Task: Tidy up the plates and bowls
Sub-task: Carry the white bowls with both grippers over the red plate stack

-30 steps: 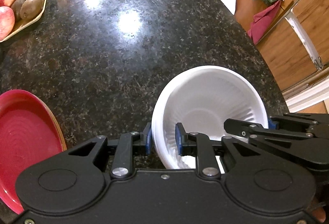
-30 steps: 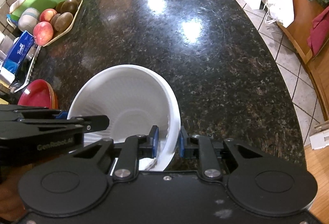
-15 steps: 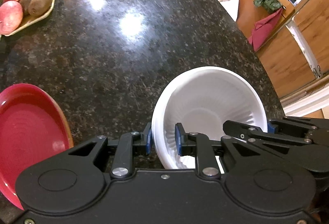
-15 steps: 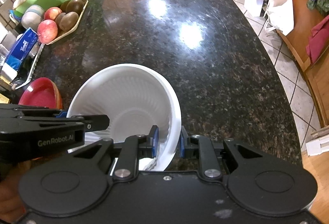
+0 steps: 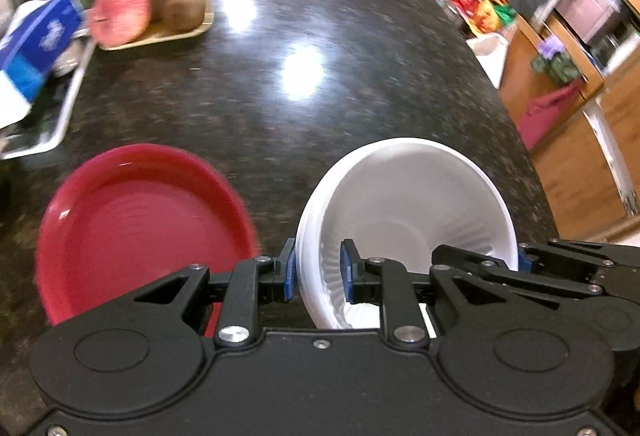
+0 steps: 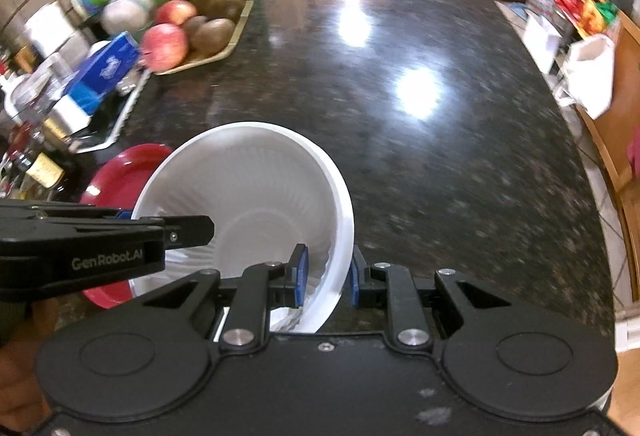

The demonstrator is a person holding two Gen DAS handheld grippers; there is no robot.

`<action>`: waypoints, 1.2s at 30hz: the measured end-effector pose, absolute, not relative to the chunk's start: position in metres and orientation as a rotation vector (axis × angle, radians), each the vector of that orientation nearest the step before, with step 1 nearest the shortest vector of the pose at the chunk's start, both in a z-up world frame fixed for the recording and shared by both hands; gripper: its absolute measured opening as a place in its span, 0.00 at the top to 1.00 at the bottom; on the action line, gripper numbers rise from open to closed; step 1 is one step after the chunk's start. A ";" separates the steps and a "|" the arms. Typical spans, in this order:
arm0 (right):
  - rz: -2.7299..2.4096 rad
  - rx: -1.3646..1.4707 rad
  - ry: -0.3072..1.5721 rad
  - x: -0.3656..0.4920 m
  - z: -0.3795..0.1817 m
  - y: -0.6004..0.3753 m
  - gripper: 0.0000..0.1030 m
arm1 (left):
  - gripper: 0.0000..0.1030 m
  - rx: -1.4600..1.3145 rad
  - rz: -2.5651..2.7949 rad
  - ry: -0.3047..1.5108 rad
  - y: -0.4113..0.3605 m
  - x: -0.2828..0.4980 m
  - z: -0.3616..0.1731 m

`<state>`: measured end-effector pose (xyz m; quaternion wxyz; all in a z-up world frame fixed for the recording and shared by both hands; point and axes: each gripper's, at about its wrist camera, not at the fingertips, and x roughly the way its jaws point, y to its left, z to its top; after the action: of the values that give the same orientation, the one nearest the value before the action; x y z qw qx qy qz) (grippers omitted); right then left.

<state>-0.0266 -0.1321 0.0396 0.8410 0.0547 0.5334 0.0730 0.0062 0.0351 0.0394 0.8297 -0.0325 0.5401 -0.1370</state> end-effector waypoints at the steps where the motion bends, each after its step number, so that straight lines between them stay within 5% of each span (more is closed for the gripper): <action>1: 0.168 0.107 1.124 -0.026 0.041 -0.125 0.78 | 0.73 -0.077 -0.275 1.141 0.042 0.005 0.040; 36: 0.369 0.003 1.177 0.031 0.022 0.025 0.78 | 0.73 -0.215 -0.072 1.141 0.183 0.004 0.031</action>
<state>0.0312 0.0248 0.0219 0.8159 0.0013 0.5517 0.1731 0.0045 0.1826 0.0311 0.8357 -0.1017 0.5387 -0.0340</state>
